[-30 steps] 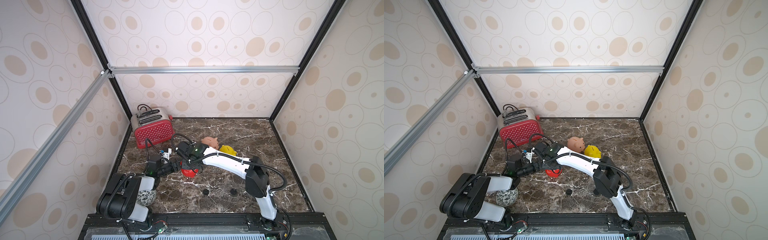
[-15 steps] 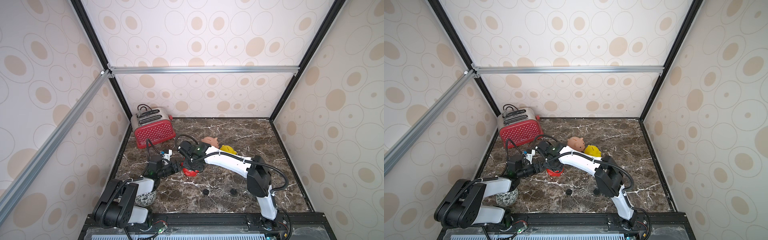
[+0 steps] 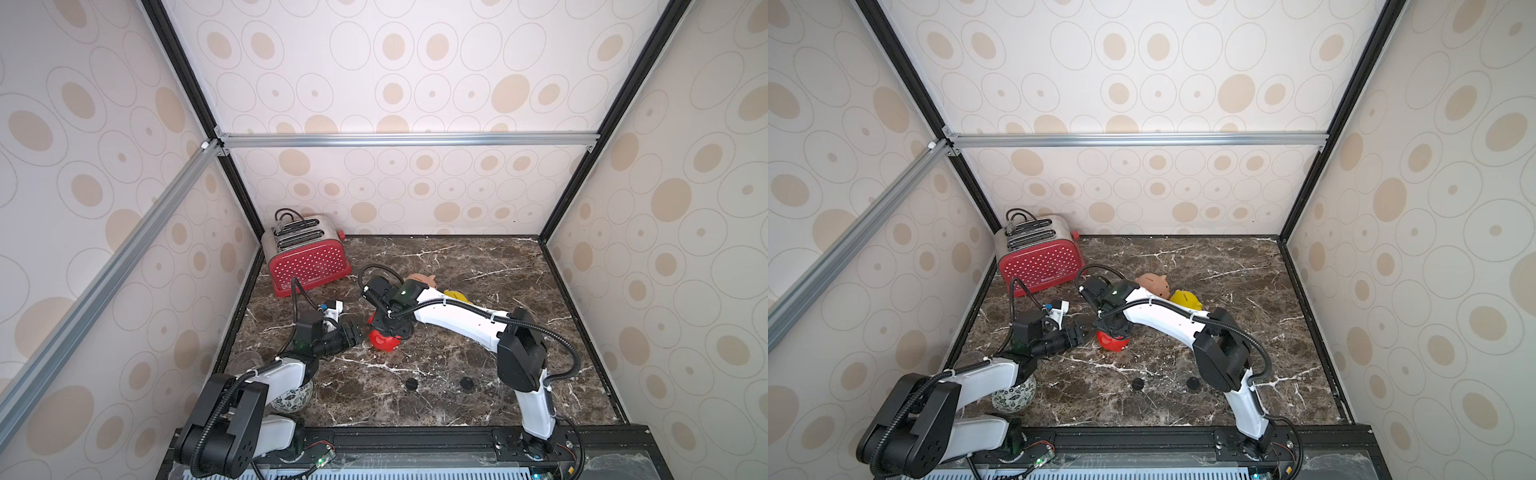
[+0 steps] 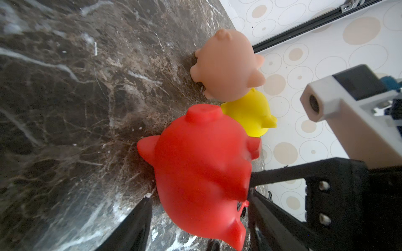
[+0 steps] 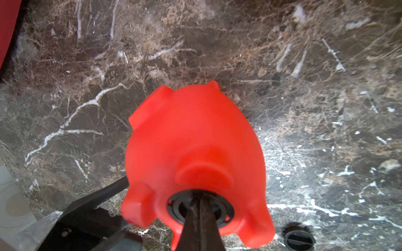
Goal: Close piggy banks
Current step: Screw the knob on the piggy bank.
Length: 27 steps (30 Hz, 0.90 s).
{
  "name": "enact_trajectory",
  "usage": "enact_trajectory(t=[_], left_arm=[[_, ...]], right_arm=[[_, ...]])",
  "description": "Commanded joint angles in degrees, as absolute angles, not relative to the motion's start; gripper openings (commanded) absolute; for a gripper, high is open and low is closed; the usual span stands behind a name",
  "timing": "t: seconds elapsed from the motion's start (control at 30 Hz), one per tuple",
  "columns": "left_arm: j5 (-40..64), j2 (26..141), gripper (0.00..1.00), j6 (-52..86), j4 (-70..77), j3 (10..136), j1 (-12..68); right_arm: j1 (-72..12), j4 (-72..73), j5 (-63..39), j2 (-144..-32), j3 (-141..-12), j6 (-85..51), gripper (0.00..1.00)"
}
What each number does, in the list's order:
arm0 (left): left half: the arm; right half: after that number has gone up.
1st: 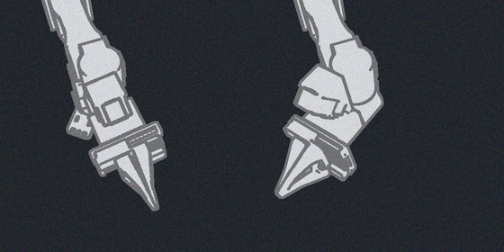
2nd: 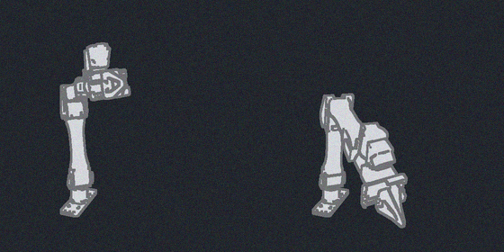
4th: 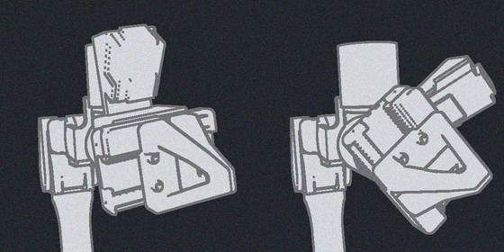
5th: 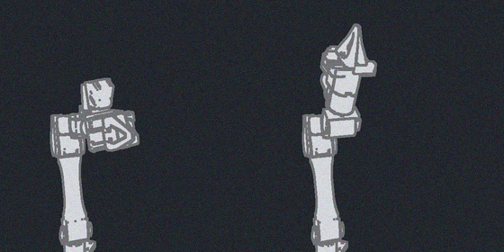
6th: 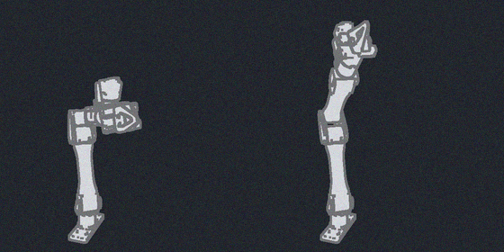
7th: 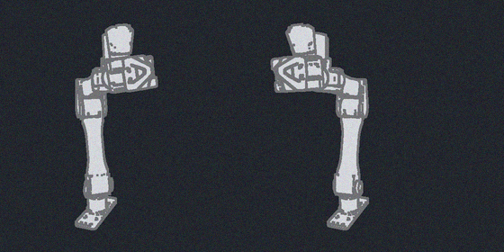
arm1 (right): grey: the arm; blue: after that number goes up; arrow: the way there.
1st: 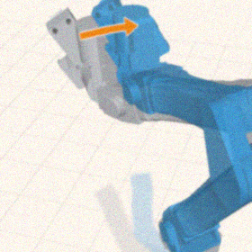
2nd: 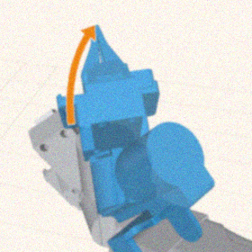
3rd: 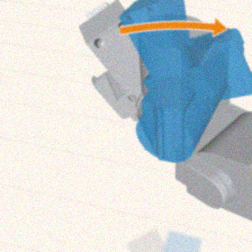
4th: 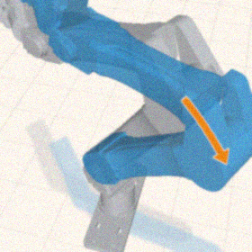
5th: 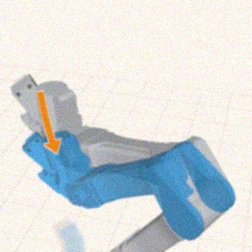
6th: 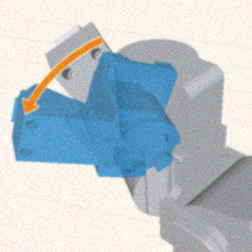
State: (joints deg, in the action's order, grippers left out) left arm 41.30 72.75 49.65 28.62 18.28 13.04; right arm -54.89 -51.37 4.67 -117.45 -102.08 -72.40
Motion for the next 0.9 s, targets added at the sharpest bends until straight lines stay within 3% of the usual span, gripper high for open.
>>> enact_trajectory(t=[0.0, 0.5, 0.63, 0.7, 0.87], left_arm=[[40.3, 70.7, 0.70, 48.5, 25.9, 20.4, 13.2], [40.0, 69.4, 0.73, 48.0, 24.2, 20.3, 13.2], [39.6, 68.4, 0.74, 47.5, 23.1, 20.3, 13.2], [39.5, 68.0, 0.75, 47.5, 22.8, 20.3, 13.2], [39.3, 67.7, 0.76, 47.1, 22.1, 20.5, 13.2]], right_arm=[[-54.5, -55.6, 4.4, -118.1, -99.8, -73.3, 0.00], [-54.3, -55.5, 3.1, -117.5, -101.6, -73.9, 0.01], [-54.3, -56.2, 2.5, -117.5, -103.7, -71.9, 0.06], [-54.3, -57.0, 2.2, -117.6, -104.6, -71.6, 0.15], [-54.4, -57.5, 2.1, -117.2, -105.2, -71.1, 0.16]])
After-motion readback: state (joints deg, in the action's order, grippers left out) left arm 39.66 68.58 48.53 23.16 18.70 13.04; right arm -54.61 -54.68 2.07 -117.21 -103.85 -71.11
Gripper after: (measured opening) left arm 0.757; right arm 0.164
